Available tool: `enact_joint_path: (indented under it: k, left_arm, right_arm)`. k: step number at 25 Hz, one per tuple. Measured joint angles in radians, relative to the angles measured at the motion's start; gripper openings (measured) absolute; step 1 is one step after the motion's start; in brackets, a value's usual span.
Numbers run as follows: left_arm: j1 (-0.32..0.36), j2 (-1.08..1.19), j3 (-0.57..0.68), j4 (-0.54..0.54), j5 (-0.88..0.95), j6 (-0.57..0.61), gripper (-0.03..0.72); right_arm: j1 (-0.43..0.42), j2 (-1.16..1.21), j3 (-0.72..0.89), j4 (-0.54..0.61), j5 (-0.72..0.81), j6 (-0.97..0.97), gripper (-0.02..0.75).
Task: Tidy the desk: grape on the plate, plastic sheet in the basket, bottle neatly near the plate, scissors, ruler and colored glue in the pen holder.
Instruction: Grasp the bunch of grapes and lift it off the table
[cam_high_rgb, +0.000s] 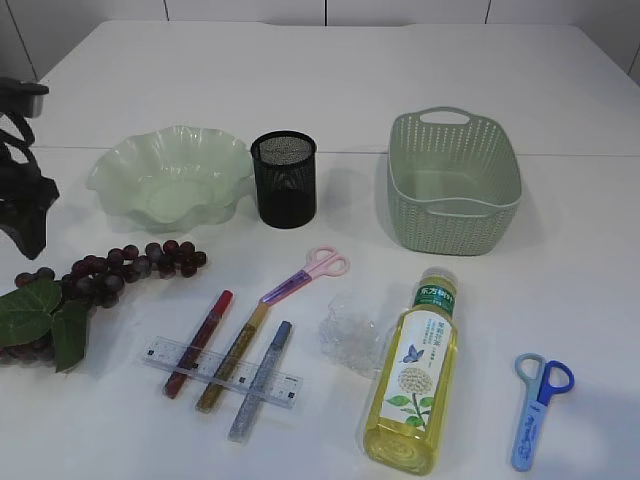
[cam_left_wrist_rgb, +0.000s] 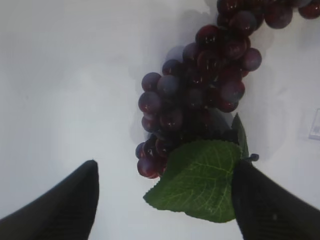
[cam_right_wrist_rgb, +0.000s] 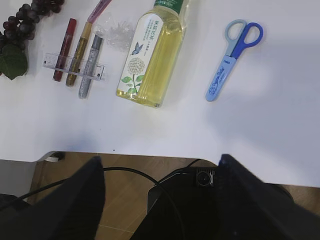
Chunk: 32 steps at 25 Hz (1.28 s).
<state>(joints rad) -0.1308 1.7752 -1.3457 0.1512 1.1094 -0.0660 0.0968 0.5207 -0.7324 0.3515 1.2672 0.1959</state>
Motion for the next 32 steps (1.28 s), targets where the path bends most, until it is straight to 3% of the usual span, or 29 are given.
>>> enact_joint_path:
  k: [8, 16, 32]
  left_arm:
    - [0.000, 0.059, -0.002, -0.032, -0.047, 0.000, 0.591]
    - [0.000, 0.150, -0.002, -0.050, -0.052, 0.000, 0.643]
    - [0.001, 0.292, -0.009, -0.046, -0.075, -0.001, 0.626]
  right_arm:
    - [0.000, 0.000, 0.000, -0.002, 0.000, 0.001, 0.538]
    - [0.000, 0.000, 0.000, -0.008, 0.000, 0.001, 0.538]
    - [0.000, 0.000, 0.000, -0.014, 0.000, 0.001, 0.538]
